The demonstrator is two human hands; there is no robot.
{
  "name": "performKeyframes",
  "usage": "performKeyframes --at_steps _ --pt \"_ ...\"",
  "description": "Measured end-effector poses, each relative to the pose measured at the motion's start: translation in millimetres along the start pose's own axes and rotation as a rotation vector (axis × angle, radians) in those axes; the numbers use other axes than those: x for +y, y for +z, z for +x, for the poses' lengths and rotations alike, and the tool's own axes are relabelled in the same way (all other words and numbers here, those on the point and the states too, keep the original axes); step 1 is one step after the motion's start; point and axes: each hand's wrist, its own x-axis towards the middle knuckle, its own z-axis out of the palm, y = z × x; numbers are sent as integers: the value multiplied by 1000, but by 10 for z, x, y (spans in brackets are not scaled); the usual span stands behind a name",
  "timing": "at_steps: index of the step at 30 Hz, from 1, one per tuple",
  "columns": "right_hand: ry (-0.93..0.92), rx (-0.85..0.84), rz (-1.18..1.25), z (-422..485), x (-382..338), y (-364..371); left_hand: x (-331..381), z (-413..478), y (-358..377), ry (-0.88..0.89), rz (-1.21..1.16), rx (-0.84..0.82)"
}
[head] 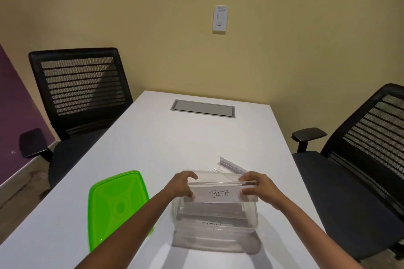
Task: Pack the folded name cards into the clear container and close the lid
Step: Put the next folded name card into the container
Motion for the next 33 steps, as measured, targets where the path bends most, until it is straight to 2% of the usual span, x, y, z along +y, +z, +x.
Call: performKeyframes --at_steps 5,10,15,19,23,33 --pt "-21 27 -203 135 30 78 -10 141 114 -4 214 81" --pt "-61 5 -629 237 143 178 -47 223 312 -39 354 155" --pt "-76 71 -757 252 212 337 -89 293 424 -68 438 170" --pt "-115 35 -1012 326 244 426 -122 350 434 -82 508 161" --pt "-88 19 -1090 395 241 503 -125 397 447 -93 566 121" --pt "-11 -22 -1105 478 294 610 -166 480 493 -38 787 72"
